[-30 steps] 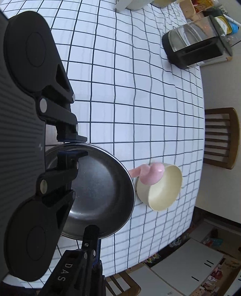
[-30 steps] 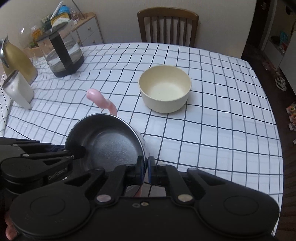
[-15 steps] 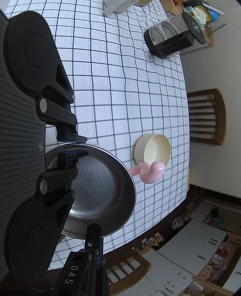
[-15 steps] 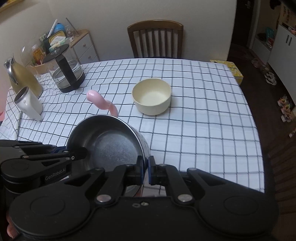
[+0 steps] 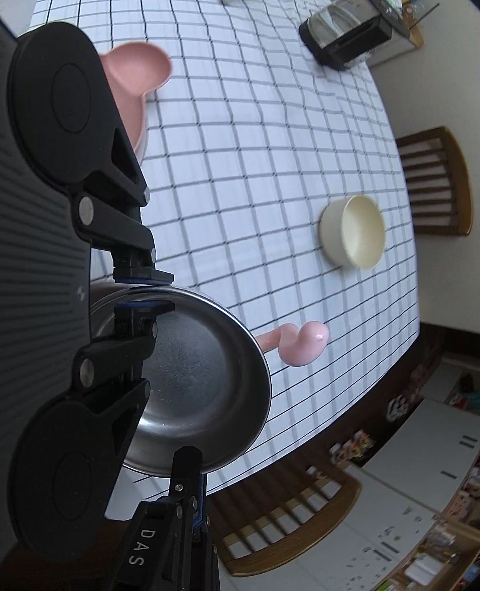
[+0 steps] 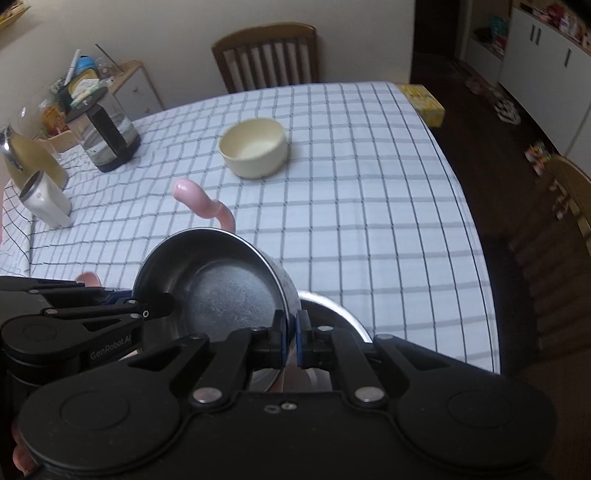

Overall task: Organize plates and bowls
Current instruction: 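Carry the pot with both grippers over the large steel bowl, then lower the pot into the steel bowl and open both grippers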

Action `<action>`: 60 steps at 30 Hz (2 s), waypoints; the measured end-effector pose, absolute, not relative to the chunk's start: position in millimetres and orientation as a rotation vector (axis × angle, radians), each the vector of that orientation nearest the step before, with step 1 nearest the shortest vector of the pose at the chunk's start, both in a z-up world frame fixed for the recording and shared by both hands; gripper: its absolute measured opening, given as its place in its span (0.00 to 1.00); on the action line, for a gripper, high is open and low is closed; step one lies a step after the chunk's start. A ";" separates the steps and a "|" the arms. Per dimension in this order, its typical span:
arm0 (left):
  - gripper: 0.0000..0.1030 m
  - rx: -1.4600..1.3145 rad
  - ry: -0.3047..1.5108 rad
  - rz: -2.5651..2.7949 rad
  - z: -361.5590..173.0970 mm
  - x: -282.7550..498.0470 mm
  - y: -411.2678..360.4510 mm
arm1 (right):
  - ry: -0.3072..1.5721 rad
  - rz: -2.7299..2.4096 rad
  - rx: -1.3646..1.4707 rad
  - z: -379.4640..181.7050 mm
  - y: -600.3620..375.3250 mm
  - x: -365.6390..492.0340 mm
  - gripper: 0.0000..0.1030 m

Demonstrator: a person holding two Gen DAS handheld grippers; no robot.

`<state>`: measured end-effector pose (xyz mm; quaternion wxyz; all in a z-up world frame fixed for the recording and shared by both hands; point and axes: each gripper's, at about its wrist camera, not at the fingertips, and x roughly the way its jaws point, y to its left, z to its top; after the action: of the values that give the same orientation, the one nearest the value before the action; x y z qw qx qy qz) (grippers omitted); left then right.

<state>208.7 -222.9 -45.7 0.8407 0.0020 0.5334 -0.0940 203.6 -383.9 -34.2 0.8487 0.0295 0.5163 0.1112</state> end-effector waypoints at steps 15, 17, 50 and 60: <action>0.07 0.081 1.231 -0.254 -88.0 195.7 -257.8 | 1.195 0.138 0.171 -77.3 -418.7 169.0 0.06; 0.07 0.083 1.244 -0.250 -92.5 197.3 -258.1 | 1.206 0.136 0.177 -82.7 -419.4 169.6 0.06; 0.07 0.039 1.249 -0.289 -108.9 216.7 -247.9 | 1.272 0.152 0.228 -109.3 -420.7 188.1 0.19; 0.09 0.064 1.201 -0.297 -96.2 208.2 -246.5 | 1.197 0.200 0.176 -87.9 -412.5 184.6 0.33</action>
<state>208.2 -246.5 -96.2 0.8142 0.0298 0.5629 -0.1393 184.6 -412.5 -87.9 0.8178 0.0825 0.5617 0.0940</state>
